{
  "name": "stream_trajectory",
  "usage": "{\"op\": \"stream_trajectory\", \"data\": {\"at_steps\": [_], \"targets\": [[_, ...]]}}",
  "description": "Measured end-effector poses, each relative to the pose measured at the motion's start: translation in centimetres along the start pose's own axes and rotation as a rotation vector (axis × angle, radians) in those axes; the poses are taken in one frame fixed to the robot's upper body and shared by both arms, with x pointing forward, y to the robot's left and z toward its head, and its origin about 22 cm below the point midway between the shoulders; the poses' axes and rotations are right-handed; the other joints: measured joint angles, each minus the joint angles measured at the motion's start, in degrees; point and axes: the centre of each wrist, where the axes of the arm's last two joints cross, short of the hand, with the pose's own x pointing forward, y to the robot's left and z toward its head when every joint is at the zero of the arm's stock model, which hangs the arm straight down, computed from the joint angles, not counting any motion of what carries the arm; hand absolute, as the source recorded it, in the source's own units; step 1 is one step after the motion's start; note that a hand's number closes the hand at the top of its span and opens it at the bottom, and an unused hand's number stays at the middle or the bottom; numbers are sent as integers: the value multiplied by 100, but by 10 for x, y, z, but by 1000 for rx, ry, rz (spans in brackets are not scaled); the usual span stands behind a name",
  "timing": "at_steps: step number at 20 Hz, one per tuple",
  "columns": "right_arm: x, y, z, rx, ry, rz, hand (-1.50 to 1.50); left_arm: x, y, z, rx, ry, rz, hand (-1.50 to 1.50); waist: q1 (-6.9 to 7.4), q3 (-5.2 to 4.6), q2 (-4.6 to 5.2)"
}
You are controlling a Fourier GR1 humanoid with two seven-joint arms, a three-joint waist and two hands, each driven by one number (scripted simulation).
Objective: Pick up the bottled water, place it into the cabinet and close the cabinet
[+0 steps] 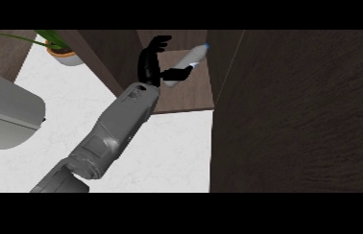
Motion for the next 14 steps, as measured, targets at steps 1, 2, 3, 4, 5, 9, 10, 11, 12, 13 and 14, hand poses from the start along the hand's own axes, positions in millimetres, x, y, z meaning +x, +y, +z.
{"op": "stream_trajectory", "data": {"at_steps": [1,2,3,4,5,9,10,11,12,13,14], "targets": [[-1,-1,-1,0,-5,3,-150,2,1,-2,13,-4,-12,-150,12,0,1],[-1,-1,-1,6,-8,1,-150,4,0,-4,27,-8,-23,-150,-4,0,8],[-2,-2,-1,8,-13,3,-150,3,1,-4,32,-16,-25,-150,-2,-1,13],[-2,-2,-2,10,-17,-1,-150,5,2,-6,35,-28,-18,-150,-3,-3,21],[-2,-1,-2,11,-17,-7,-150,10,2,-9,28,-43,-11,-150,7,-4,19],[-1,-2,-1,14,-15,-10,-150,28,4,-16,31,-113,130,150,36,-14,18],[-1,-1,0,15,-16,-15,-150,32,5,-18,27,-134,181,150,46,-15,11],[-2,-1,-1,15,-17,-19,-150,37,4,-18,17,-154,234,150,67,-16,6],[-2,-1,-1,13,-16,-18,-150,40,3,-18,3,-172,283,150,89,-17,5],[-2,1,-2,13,-16,-27,-150,42,2,-18,-20,-188,328,150,98,-17,1],[-2,2,-2,16,-19,-36,-150,42,2,-17,-40,-203,364,150,94,-17,-2]]}}
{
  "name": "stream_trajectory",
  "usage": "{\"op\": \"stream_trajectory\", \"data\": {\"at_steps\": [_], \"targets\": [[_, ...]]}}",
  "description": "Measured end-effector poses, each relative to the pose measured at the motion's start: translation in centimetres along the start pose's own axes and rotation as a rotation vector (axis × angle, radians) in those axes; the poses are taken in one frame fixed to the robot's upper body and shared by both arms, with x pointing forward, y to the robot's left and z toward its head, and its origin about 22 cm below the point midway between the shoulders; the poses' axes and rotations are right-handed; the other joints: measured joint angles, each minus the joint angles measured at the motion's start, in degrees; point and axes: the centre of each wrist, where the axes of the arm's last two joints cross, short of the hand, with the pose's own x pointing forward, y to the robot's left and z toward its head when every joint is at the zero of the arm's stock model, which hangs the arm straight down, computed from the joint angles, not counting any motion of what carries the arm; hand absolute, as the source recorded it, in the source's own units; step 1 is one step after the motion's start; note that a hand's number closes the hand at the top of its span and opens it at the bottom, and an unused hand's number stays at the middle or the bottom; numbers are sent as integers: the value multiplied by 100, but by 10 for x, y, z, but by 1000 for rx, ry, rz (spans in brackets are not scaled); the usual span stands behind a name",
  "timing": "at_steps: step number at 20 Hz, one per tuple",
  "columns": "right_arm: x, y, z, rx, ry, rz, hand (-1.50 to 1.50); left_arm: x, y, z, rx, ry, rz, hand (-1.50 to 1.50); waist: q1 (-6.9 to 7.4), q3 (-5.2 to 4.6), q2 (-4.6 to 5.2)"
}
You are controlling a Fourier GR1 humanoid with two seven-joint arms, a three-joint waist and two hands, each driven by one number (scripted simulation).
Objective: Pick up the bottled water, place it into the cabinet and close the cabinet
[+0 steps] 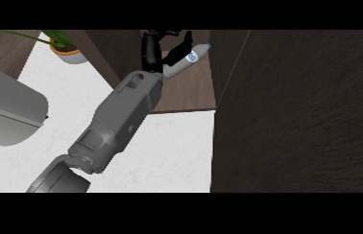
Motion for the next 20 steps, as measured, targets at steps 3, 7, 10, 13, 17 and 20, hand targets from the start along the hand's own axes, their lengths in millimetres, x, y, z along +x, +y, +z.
{"op": "stream_trajectory", "data": {"at_steps": [3,7,10,13,17,20], "targets": [[1,0,1,4,6,-5,-150,-4,1,4,-43,-10,87,150,12,4,-32],[3,0,1,6,17,-5,-150,-4,-1,8,-72,-21,151,150,64,9,-82],[3,3,-2,5,16,-14,-150,-9,-1,18,-99,-14,196,150,82,10,-104],[3,6,-2,4,22,-25,-150,-10,-5,30,-160,15,272,150,80,9,-135],[4,11,-2,-8,25,-41,-150,-15,-7,55,-264,59,400,-150,172,5,-168],[4,14,-1,-18,32,-49,-150,-18,-9,81,-333,88,474,-150,255,6,-199]]}}
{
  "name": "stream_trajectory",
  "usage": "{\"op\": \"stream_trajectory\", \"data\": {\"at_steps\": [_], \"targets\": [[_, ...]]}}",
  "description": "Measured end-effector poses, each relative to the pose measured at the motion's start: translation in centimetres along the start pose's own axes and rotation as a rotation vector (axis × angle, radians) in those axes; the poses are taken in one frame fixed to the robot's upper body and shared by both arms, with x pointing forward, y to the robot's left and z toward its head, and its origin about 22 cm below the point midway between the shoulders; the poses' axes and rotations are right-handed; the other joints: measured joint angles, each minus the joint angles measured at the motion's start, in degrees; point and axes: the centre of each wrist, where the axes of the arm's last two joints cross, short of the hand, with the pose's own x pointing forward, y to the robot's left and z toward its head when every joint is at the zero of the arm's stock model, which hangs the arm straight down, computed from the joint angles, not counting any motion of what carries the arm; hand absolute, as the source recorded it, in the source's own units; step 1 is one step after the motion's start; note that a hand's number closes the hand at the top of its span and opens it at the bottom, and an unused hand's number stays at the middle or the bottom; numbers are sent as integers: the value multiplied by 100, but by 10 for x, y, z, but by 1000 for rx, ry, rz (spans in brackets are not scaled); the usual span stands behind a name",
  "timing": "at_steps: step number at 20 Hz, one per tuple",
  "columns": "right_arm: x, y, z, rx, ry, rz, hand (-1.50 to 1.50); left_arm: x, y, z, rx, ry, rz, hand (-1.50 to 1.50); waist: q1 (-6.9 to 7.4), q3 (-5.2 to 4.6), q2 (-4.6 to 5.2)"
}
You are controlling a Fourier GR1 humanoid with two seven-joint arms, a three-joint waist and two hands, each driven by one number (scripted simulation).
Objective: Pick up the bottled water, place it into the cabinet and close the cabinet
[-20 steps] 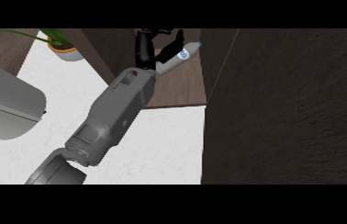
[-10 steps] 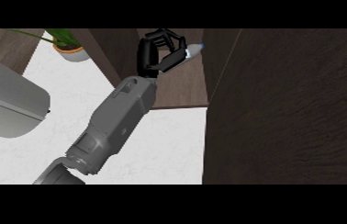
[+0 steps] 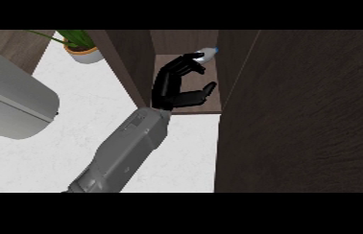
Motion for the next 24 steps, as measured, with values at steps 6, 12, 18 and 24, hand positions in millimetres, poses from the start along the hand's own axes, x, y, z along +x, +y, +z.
{"op": "stream_trajectory", "data": {"at_steps": [6,12,18,24], "targets": [[-1,9,1,-50,-1,-21,-150,-11,-6,62,-65,64,92,-150,188,1,-38],[0,12,3,-62,-5,-16,-150,2,21,122,9,54,86,-150,262,3,-49],[0,9,3,101,46,-33,150,25,56,179,44,48,95,-150,384,-6,-37],[1,2,-6,321,50,-34,150,47,93,215,21,31,76,-150,440,-29,-50]]}}
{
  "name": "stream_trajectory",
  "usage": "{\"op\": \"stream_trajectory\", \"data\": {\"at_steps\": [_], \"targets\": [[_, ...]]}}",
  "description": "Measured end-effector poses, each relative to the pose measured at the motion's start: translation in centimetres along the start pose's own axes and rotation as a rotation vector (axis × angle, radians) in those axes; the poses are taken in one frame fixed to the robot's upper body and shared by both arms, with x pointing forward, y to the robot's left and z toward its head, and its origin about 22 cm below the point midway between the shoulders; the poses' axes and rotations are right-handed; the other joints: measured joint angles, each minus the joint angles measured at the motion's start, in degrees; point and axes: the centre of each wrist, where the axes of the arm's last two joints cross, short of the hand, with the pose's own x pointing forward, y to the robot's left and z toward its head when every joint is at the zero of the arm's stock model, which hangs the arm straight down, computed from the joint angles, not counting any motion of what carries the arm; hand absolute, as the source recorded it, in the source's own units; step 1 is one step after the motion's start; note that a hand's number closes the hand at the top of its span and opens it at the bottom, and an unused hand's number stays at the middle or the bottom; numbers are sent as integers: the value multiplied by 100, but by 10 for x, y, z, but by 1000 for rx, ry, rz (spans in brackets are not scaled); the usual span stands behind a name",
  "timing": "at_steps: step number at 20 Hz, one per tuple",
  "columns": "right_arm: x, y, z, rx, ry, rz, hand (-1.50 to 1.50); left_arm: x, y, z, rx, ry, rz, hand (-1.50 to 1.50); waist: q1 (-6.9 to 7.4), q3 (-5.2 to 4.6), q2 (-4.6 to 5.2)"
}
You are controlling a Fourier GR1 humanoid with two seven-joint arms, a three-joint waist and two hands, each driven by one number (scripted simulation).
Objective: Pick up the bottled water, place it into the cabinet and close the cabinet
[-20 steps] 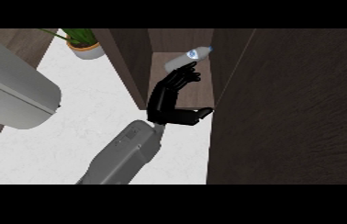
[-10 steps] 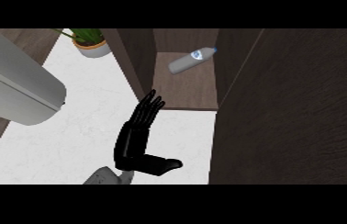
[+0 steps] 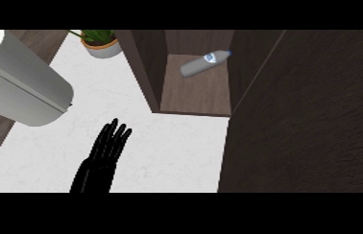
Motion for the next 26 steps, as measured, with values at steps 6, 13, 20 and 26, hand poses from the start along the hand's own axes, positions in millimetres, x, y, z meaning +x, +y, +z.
{"op": "stream_trajectory", "data": {"at_steps": [6,13,20,26], "targets": [[0,-1,-13,80,-11,13,150,31,35,33,10,-28,-27,-150,68,-10,23],[-1,6,-32,119,11,-5,150,65,66,60,-18,-38,-36,-150,173,-19,108],[0,-3,-57,232,-14,85,150,87,88,73,-52,-36,-31,-150,393,-31,172],[4,-10,-78,317,-41,171,150,99,99,73,-75,-32,-43,-150,531,-52,201]]}}
